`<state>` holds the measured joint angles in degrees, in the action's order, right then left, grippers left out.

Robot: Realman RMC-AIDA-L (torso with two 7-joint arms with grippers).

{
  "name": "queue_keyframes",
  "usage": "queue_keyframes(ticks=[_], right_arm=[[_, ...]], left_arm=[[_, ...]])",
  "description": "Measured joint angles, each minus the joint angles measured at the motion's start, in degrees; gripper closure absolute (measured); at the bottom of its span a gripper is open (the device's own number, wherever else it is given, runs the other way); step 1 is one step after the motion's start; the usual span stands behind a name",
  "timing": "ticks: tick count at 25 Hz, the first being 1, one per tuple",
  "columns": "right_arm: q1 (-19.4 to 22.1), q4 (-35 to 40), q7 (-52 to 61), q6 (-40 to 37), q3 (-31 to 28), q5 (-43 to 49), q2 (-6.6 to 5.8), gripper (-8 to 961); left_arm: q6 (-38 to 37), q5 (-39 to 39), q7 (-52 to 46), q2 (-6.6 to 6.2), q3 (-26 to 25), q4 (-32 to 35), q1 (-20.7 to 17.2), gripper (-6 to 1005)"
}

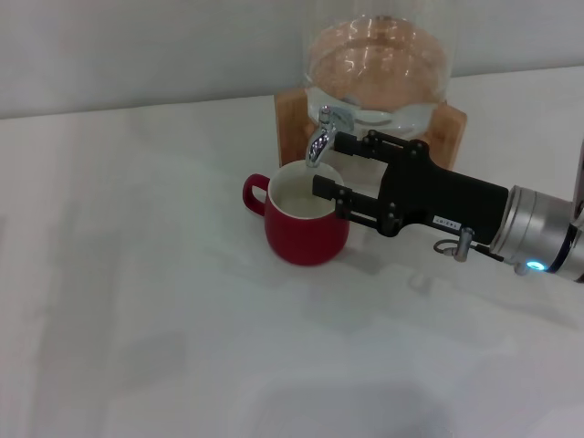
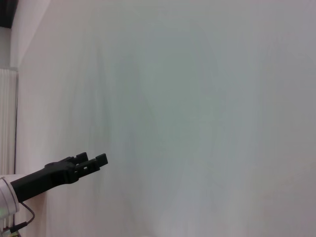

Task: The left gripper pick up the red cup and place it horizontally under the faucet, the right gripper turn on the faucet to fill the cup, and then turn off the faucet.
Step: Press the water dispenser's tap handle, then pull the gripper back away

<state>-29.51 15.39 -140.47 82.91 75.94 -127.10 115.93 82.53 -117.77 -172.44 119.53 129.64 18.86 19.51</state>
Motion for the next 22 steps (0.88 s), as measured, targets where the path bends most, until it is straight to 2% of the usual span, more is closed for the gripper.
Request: queue_keyframes(ticks=[22], right_arm=[[1.2,0.3,-1.4,0.0,-1.1,-1.0,-0.27,296]], left_arm=[[0.1,0.0,0.0,0.0,0.8,0.0,-0.2,112]])
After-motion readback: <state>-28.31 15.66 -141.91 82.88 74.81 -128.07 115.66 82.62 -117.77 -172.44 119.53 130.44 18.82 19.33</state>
